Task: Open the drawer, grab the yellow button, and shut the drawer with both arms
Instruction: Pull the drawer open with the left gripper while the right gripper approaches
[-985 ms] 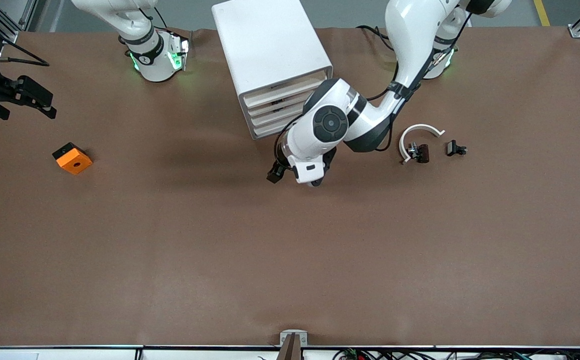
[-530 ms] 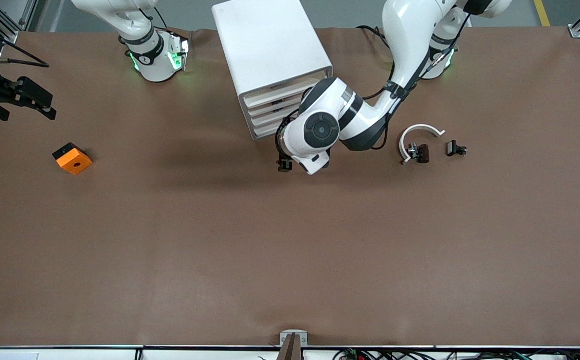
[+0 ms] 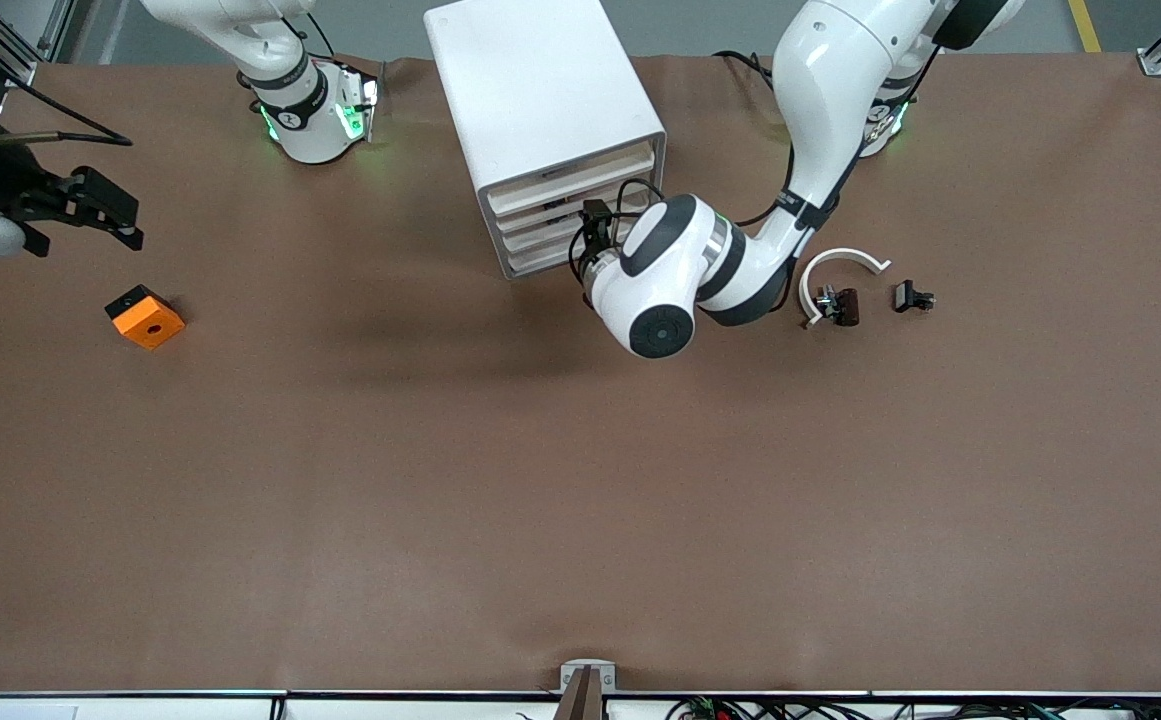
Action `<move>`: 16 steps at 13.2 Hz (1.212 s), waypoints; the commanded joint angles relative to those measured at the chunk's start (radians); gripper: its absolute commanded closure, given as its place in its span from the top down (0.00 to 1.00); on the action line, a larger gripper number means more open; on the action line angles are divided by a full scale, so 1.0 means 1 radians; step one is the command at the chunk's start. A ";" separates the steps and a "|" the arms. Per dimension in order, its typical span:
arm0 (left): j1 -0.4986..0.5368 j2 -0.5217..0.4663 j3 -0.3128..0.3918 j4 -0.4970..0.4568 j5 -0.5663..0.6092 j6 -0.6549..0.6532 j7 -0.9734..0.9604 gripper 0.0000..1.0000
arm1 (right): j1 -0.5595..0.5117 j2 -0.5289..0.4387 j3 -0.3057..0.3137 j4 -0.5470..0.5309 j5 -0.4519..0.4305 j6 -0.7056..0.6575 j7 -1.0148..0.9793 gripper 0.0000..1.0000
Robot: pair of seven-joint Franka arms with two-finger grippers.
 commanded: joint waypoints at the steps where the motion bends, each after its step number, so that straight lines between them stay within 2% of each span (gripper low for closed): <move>1: 0.016 0.016 0.001 0.033 -0.031 -0.073 -0.013 1.00 | 0.059 0.043 -0.003 0.029 0.000 -0.014 0.076 1.00; 4: 0.029 0.016 0.003 0.033 -0.070 -0.110 -0.057 1.00 | 0.113 0.085 -0.002 0.023 0.014 -0.007 0.234 1.00; 7: 0.029 0.020 0.001 0.033 -0.116 -0.114 -0.114 1.00 | 0.130 0.134 -0.002 0.017 0.083 0.031 0.251 1.00; 9: 0.027 0.022 0.001 0.036 -0.134 -0.126 -0.125 1.00 | 0.121 0.160 -0.003 -0.013 0.161 0.074 0.261 1.00; 10: 0.024 0.023 0.001 0.042 -0.136 -0.134 -0.125 0.95 | 0.125 0.162 -0.003 -0.041 0.167 0.108 0.273 1.00; 11: 0.021 0.023 0.001 0.042 -0.137 -0.137 -0.125 0.84 | 0.131 0.162 -0.003 -0.068 0.167 0.149 0.314 1.00; 13: 0.016 0.026 0.001 0.041 -0.166 -0.139 -0.127 0.73 | 0.144 0.171 -0.003 -0.113 0.169 0.220 0.351 1.00; 16: 0.016 0.040 0.001 0.041 -0.197 -0.172 -0.136 0.70 | 0.145 0.171 -0.003 -0.158 0.169 0.288 0.359 1.00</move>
